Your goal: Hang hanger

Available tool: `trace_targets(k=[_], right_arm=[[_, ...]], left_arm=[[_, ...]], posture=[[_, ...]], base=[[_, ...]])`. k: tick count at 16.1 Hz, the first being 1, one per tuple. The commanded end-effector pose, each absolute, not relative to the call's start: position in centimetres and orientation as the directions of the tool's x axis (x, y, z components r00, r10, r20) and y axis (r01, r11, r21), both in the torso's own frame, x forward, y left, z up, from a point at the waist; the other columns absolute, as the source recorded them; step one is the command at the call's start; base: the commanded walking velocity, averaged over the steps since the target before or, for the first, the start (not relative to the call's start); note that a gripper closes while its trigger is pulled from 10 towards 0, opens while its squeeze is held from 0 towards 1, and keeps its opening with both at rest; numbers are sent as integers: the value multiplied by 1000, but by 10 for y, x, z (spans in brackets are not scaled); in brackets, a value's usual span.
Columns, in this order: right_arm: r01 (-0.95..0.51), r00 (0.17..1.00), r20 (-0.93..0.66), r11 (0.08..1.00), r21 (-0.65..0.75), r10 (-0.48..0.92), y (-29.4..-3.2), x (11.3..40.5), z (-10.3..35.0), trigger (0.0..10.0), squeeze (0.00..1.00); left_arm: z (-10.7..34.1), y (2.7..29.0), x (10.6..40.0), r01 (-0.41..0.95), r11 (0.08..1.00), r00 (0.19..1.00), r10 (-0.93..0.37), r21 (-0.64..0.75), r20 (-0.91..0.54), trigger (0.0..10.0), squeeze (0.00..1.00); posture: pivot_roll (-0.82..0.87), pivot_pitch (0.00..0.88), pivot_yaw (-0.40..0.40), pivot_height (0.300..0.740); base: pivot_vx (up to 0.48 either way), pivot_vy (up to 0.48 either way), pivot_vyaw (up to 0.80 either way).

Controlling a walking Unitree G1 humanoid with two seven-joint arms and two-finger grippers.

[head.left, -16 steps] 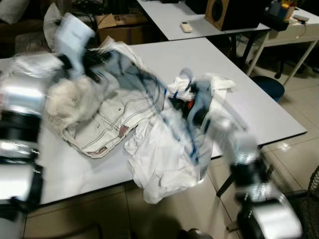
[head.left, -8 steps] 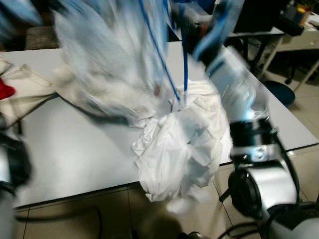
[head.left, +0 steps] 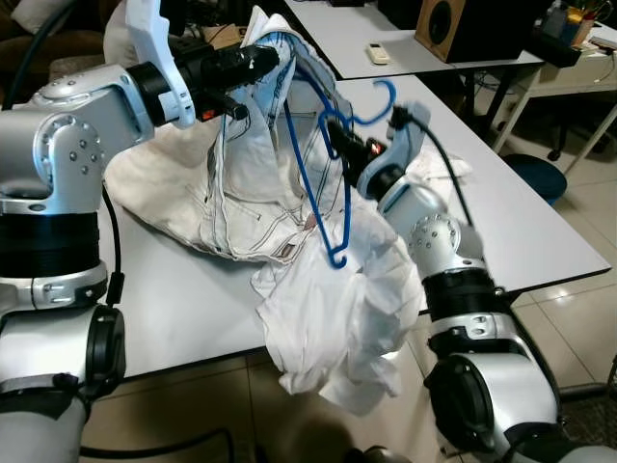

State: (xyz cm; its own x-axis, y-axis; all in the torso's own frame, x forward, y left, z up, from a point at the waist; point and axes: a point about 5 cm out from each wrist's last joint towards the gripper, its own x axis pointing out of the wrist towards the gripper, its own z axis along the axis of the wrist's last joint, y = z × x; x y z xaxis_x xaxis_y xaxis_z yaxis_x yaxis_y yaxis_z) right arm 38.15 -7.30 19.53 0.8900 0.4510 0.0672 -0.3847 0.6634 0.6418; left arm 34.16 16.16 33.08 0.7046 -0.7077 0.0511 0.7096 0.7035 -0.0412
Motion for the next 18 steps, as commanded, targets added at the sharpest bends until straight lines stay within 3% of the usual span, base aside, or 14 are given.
trace_targets(k=[1,4,7,11,15,18], right_arm=[[-330,920,106,598,731,377,-76,388,202,10000,0],[-283,942,136,506,815,307,-66,394,206,10000,0],[-265,950,164,410,873,264,-46,398,213,10000,0],[-203,964,96,455,867,247,-20,396,208,10000,0],[-73,974,-71,594,801,215,-3,389,187,10000,0],[-13,958,-186,681,732,218,2,382,166,10000,0]], left_arm=[[345,160,342,717,694,697,-710,-72,97,0,0],[349,147,344,745,647,665,-739,-162,107,0,0],[356,117,335,820,497,539,-837,-284,92,0,0],[398,98,335,824,330,481,-838,-461,259,0,0],[435,113,345,746,380,612,-715,-547,337,0,0],[464,141,350,687,438,707,-588,-580,393,0,0]], posture=[[-9,0,23,740],[19,0,40,740],[77,0,58,740],[158,5,55,740],[201,1,50,740],[204,0,48,740]], base=[[0,0,0],[0,0,0],[0,0,0],[0,0,0],[0,0,0],[0,0,0]])
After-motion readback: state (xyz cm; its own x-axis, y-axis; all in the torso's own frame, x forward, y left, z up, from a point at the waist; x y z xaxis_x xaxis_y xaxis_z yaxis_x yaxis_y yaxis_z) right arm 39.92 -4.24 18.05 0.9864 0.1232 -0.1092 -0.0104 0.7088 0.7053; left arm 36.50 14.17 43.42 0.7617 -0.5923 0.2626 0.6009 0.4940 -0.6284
